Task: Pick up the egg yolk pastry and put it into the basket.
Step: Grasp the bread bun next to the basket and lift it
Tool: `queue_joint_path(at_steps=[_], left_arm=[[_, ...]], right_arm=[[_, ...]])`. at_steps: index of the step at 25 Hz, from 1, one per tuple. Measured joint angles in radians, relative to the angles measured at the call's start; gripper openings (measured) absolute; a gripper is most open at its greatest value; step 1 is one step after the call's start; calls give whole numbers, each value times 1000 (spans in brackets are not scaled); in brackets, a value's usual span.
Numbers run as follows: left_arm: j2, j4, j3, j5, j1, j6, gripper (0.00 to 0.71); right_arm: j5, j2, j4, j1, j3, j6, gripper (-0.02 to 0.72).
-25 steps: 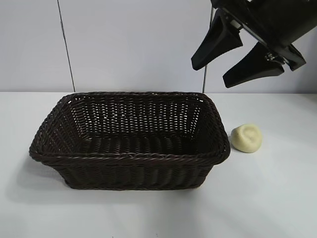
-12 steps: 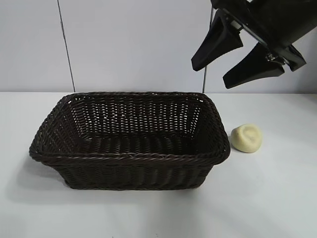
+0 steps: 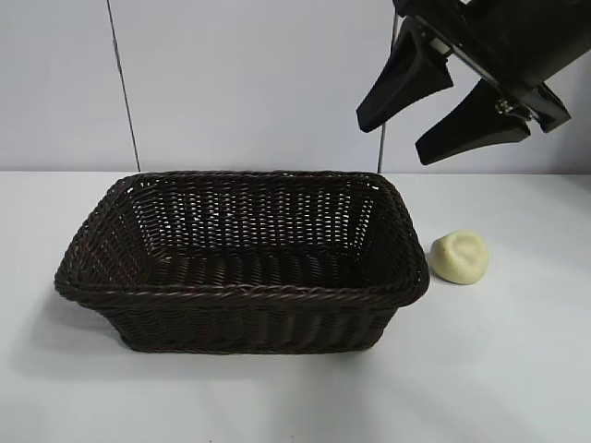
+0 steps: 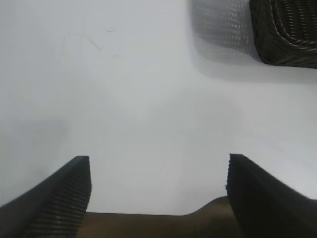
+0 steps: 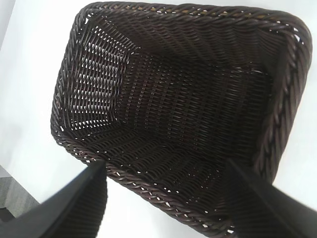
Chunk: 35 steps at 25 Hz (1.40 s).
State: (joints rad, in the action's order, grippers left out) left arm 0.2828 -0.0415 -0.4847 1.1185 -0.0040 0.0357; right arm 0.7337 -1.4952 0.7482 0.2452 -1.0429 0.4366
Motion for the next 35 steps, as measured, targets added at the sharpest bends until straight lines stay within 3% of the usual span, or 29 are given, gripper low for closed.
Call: queue_joint_path(at_steps=[11, 15, 20, 28, 35], left_arm=[[-295, 0, 0, 6, 0, 0, 553], [-295, 0, 0, 8, 0, -1, 553], [-295, 0, 0, 9, 0, -1, 553], [-295, 0, 0, 9, 0, -1, 553], [-295, 0, 0, 10, 0, -1, 553]], right_arm=[[12, 0, -62, 0, 0, -116, 486], [32, -1, -156, -4, -20, -202, 486], [98, -42, -288, -80, -120, -302, 486], [160, -173, -319, -202, -244, -312, 486], [94, -325, -322, -221, -275, -313, 486]])
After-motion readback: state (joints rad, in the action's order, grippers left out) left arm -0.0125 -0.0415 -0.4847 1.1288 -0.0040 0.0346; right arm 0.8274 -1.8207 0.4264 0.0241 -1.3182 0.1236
